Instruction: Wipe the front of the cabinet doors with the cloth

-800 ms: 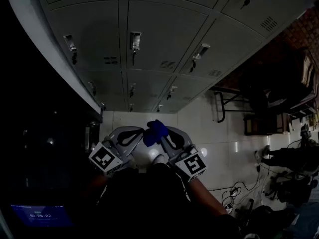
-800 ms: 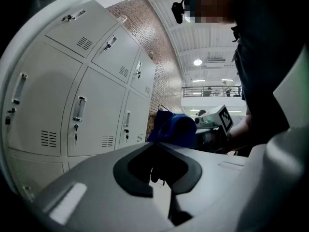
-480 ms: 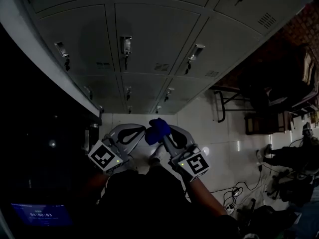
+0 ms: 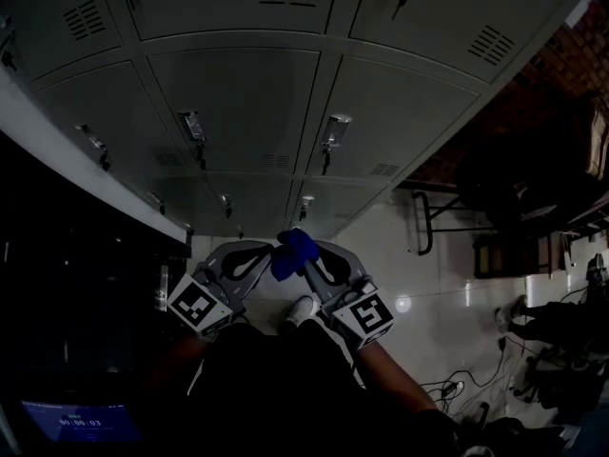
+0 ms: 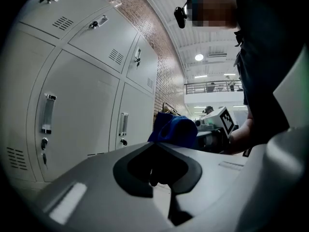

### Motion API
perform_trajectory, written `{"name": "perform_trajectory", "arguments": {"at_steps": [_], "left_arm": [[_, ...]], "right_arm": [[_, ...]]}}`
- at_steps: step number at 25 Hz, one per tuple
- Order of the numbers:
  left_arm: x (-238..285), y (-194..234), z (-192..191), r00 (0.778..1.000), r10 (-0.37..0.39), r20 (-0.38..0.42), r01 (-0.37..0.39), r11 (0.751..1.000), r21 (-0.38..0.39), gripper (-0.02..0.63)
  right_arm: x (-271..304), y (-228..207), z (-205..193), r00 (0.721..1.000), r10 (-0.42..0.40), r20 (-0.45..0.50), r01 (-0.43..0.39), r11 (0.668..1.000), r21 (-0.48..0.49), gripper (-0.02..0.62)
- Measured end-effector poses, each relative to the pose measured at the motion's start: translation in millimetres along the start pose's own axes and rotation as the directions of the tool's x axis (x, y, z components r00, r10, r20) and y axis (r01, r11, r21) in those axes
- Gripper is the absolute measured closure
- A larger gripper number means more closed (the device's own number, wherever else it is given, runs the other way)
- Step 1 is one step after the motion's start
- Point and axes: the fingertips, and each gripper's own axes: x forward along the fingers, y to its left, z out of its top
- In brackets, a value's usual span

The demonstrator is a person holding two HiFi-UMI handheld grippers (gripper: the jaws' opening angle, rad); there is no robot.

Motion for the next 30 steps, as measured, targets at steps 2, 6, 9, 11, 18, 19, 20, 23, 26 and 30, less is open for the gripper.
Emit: {"name": "perform_trajectory", "arguments": {"at_steps": [2,6,9,11,18,19,20,23,26,30], "left_arm": [[14,4,2,1.0,0.014,-0.005,-0.014,1.0,0.014,0.604],[31,14,12,0.999,0.048,-0.008,-0.047,0.999,0.026,0.604],[36,25,12,0.998,0.056,-0.014,-0.055,0.998,0.029,0.604],[40,30,10,0.999,0.049,-0.011,-0.049,0.998,0.028,0.604],[47,35,10,1.0,-0.024,-0.014,0.025,0.999,0.028,0.605],[47,37,10,0.999,-0.031,-0.013,0.032,0.999,0.023,0.604],[46,38,11,0.999,-0.039,-0.013,0.039,0.999,0.014,0.604],[45,38,14,0.998,-0.065,-0.011,0.065,0.998,-0.007,0.604],[43,43,12,0.997,-0.078,0.0,0.078,0.997,-0.011,0.604],[42,50,15,0.997,-0.081,-0.001,0.081,0.996,-0.026,0.604]], "right_arm": [[-1,-16,8,1.0,0.007,-0.006,-0.007,1.0,0.008,0.526],[2,-50,25,1.0,-0.015,-0.002,0.015,1.0,0.013,0.526],[9,-79,44,0.997,-0.079,0.028,0.079,0.997,0.003,0.526],[17,-97,61,0.991,-0.121,0.056,0.122,0.992,-0.022,0.526],[42,-125,133,0.957,-0.239,0.167,0.255,0.964,-0.078,0.526],[43,-128,144,0.949,-0.255,0.186,0.274,0.958,-0.083,0.526],[44,-132,154,0.941,-0.268,0.207,0.291,0.953,-0.087,0.526],[49,-138,182,0.919,-0.289,0.266,0.324,0.941,-0.095,0.526],[56,-145,201,0.909,-0.302,0.288,0.34,0.936,-0.091,0.525],[67,-156,208,0.903,-0.325,0.28,0.366,0.924,-0.108,0.526]]}}
